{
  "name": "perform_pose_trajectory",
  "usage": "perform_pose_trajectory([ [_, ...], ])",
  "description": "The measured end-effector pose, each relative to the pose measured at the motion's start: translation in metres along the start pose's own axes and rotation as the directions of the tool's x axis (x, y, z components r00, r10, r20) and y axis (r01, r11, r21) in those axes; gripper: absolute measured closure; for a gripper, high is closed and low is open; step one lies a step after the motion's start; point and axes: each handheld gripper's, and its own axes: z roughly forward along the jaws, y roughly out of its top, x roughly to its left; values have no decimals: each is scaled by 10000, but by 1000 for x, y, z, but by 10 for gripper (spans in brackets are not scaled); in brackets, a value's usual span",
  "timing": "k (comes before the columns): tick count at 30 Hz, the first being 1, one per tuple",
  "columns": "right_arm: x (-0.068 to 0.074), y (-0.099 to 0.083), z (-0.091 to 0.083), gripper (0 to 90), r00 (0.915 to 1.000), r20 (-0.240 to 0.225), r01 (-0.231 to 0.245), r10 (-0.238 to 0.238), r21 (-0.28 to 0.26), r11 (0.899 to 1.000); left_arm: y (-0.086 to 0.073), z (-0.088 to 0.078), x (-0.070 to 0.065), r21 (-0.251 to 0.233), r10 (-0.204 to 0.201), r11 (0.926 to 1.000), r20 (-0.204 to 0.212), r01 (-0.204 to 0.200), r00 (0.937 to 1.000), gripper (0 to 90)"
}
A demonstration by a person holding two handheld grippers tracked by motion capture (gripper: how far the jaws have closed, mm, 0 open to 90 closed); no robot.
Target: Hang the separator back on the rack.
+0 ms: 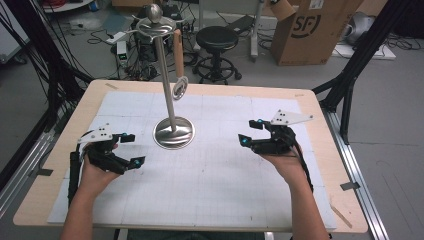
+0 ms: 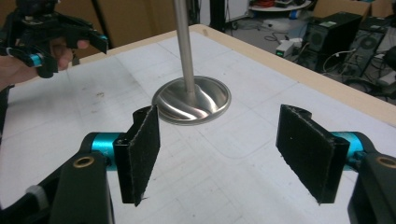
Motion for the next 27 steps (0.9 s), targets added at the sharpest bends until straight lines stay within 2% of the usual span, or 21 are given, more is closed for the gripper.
perform_pose_trajectory([
  [4, -2, -15, -1, 284, 9994, 316, -163, 158, 166, 9997, 0, 1, -1, 4, -5, 10000, 47, 5, 10000, 17],
  [7, -3, -25, -3, 284, 9984, 341, -451, 444, 202, 9988, 0, 1, -1, 16, 12, 10000, 56, -12, 10000, 18],
  [9, -4, -31, -3, 283, 9981, 463, -429, 414, 307, 9986, 0, 1, -1, 6, 0, 10000, 51, 0, 10000, 18],
  [19, -4, -52, 5, 242, 9983, 433, -435, 393, 1011, 9939, 0, 0, 1, -167, -110, 9998, 57, 111, 9999, 18],
  [24, -5, -58, 7, 225, 9983, 397, -479, 436, 1146, 9923, 0, 1, 2, -212, -162, 9996, 116, 165, 9998, 17],
  [27, -5, -59, 7, 222, 9985, 393, -433, 389, 1182, 9920, 1, 3, 3, -81, -121, 9999, 52, 121, 9999, 17],
])
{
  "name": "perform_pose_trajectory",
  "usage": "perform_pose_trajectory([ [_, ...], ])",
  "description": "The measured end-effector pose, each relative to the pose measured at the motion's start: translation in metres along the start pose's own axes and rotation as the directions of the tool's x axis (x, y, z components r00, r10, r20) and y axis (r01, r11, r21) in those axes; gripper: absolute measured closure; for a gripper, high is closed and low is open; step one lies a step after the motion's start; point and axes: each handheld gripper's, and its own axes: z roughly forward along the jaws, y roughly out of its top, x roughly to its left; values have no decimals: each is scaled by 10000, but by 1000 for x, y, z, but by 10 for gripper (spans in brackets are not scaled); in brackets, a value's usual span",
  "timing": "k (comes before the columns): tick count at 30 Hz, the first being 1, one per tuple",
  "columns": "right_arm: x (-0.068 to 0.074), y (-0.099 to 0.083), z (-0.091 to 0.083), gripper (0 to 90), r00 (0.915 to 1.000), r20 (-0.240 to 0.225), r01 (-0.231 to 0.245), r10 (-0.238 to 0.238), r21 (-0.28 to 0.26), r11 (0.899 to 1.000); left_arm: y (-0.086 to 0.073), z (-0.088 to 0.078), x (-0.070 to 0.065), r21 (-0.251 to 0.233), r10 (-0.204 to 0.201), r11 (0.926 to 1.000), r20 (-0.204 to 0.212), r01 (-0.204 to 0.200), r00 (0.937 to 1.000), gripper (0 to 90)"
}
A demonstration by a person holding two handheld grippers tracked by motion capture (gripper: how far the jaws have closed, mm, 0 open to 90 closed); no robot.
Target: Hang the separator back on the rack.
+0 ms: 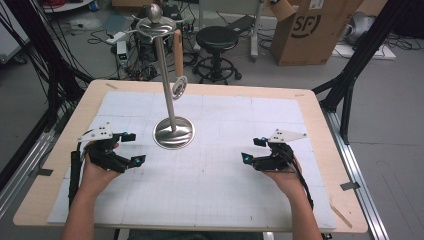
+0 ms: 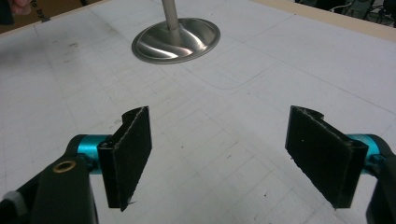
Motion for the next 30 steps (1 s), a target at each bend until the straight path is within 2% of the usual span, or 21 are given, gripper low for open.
perform_pose_trajectory([
  [9, 0, 0, 0, 218, 10000, 76, 4, -4, 50, 10000, 1, 3, -4, 134, 187, 9997, 132, -189, 9997, 17],
  [16, 0, -1, 0, 218, 10000, 92, 25, -26, 62, 10000, 1, 2, -2, 23, 131, 9999, 93, -131, 9999, 17],
  [30, -2, -1, 0, 217, 10000, 74, 25, -25, 42, 10000, 1, 3, -3, 117, 78, 9999, 113, -79, 9999, 17],
])
